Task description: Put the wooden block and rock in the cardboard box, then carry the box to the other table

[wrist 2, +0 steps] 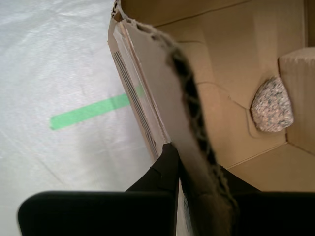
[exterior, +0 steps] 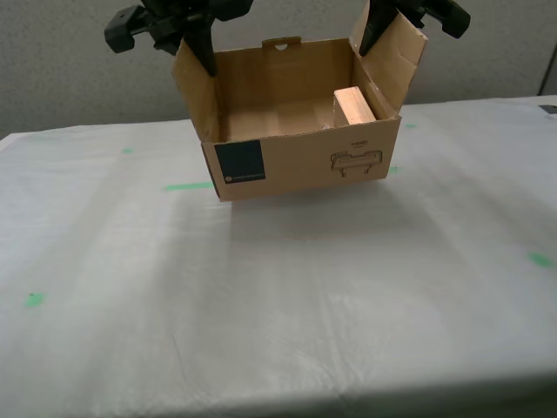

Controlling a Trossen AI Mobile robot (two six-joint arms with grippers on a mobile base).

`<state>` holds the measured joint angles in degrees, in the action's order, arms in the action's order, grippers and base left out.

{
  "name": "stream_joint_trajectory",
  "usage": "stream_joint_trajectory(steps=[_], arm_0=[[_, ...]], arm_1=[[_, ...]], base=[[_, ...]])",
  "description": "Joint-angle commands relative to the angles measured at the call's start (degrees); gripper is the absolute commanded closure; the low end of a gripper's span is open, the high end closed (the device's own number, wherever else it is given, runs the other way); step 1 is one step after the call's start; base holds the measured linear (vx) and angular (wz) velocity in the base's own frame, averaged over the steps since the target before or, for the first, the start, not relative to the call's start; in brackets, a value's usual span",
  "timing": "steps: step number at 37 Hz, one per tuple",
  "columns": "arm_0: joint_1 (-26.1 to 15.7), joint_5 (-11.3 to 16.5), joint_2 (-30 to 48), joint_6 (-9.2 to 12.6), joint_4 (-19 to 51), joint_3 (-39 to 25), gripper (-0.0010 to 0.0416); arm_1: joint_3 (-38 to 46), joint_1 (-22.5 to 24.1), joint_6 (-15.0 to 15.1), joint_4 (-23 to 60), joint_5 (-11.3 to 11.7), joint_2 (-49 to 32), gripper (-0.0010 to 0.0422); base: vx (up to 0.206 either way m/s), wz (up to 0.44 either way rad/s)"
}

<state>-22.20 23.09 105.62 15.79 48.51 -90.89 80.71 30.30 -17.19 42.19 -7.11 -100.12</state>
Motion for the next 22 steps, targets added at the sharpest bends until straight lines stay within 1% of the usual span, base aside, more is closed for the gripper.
stream_joint_trajectory(steps=[1, 5, 7, 9, 12, 14, 16, 17, 18, 20, 22], arm_0=[[-0.6, 2.6, 0.0, 2.9, -0.3, -0.1, 0.0407], [-1.0, 1.5, 0.0, 4.6, 0.1, -0.1, 0.0407], [-1.5, 0.0, -0.1, 5.3, 0.4, -0.1, 0.0407], [-2.4, -2.3, -0.3, 5.5, 1.3, -0.1, 0.0406], [-3.7, -5.4, -0.3, 6.6, 2.1, -0.1, 0.0407], [-4.3, -6.1, -0.3, 7.5, 2.1, -0.1, 0.0407], [-4.5, -6.1, -0.3, 9.0, 2.1, -0.1, 0.0407], [-4.5, -6.1, -0.3, 10.3, 2.1, -0.1, 0.0407], [-4.5, -6.3, -0.3, 11.2, 2.1, -0.1, 0.0407], [-4.4, -7.4, -0.3, 12.2, 2.1, -0.1, 0.0407], [-4.0, -9.0, -0.3, 12.4, 2.4, -0.1, 0.0407]], arm_1=[[-1.4, 0.1, 2.7, -1.1, -2.7, 0.1, 0.0413], [-3.0, 0.1, 4.4, -1.2, -2.8, 0.1, 0.0413], [-3.8, 0.1, 5.7, -1.2, -2.8, 0.1, 0.0413], [-4.1, 0.1, 6.8, -1.1, -2.8, 0.1, 0.0413], [-4.2, 0.1, 8.0, -1.3, -2.8, 0.1, 0.0413], [-4.2, 0.2, 8.6, -1.6, -3.0, 0.1, 0.0413], [-4.0, 0.2, 8.8, -1.7, -4.7, 0.1, 0.0413], [-3.8, 0.2, 8.8, -1.8, -5.8, 0.0, 0.0413], [-3.7, 0.2, 8.8, -2.1, -6.4, 0.0, 0.0413], [-3.2, 0.2, 8.9, -2.8, -6.5, -0.2, 0.0413], [-2.4, 0.2, 8.9, -2.9, -6.5, -0.5, 0.0413]], base=[[0.140, 0.213], [0.138, 0.201], [0.135, 0.175], [0.129, 0.142], [0.110, 0.115], [0.087, 0.101], [0.051, 0.080], [0.035, 0.066], [0.028, 0.062], [0.014, 0.049], [0.000, 0.000]])
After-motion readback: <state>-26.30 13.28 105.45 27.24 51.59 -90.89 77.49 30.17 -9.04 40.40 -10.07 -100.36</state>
